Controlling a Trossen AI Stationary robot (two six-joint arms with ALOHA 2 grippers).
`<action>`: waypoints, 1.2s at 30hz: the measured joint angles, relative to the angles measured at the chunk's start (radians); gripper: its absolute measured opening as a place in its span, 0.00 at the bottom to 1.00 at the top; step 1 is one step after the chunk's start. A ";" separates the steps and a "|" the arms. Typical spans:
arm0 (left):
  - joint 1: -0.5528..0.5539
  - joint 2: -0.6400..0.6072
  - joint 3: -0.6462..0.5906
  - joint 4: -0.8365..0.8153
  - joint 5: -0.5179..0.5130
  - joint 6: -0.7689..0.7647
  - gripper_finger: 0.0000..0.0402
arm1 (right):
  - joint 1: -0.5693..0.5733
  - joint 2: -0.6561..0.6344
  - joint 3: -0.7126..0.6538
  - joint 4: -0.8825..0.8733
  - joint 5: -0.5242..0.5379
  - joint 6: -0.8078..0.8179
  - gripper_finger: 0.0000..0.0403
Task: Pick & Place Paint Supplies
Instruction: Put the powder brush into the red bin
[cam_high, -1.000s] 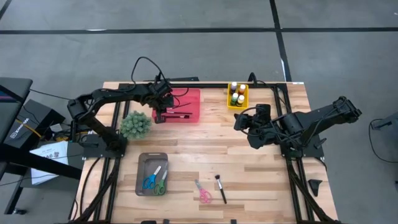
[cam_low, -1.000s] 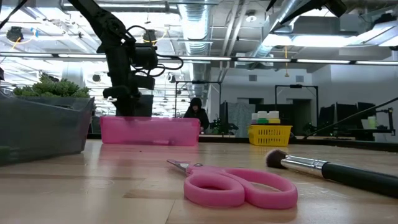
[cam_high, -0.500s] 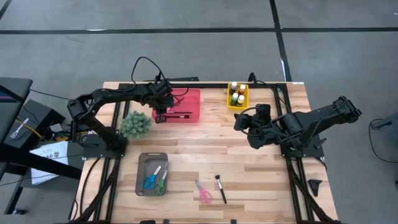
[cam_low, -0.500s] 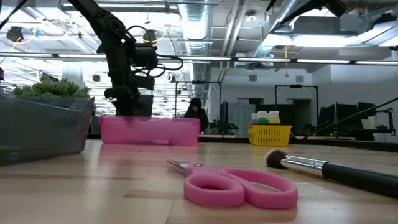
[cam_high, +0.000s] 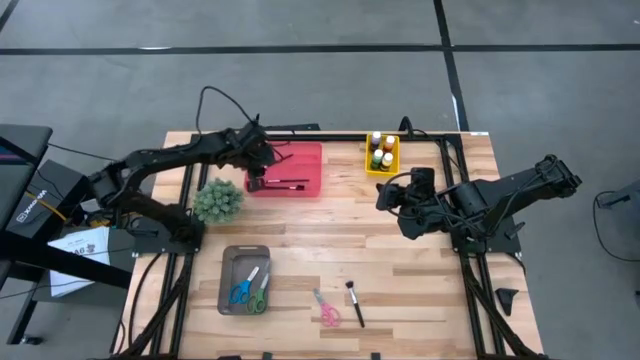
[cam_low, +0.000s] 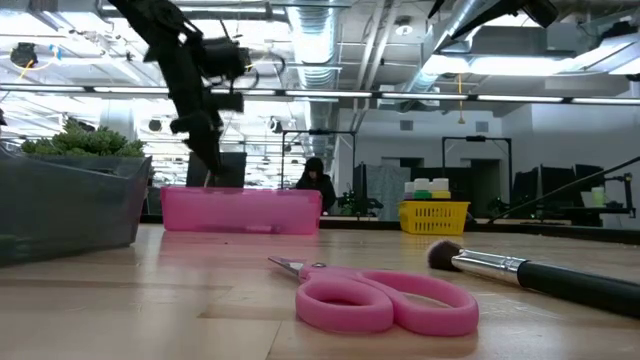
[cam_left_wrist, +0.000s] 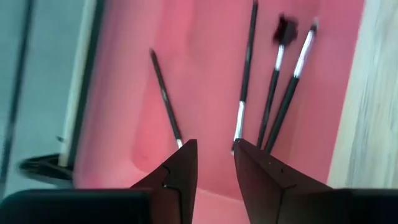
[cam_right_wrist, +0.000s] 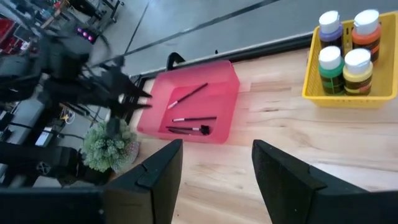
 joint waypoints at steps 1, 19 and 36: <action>0.000 -0.023 0.000 0.007 0.000 -0.004 0.25 | 0.000 0.000 0.000 0.000 -0.011 0.000 0.47; -0.133 -0.341 0.001 0.224 0.027 -0.264 0.25 | 0.032 0.261 0.000 0.180 -0.284 0.143 0.47; -0.315 -0.339 0.001 0.511 0.050 -0.374 0.25 | 0.055 0.451 0.000 0.566 -0.395 0.322 0.47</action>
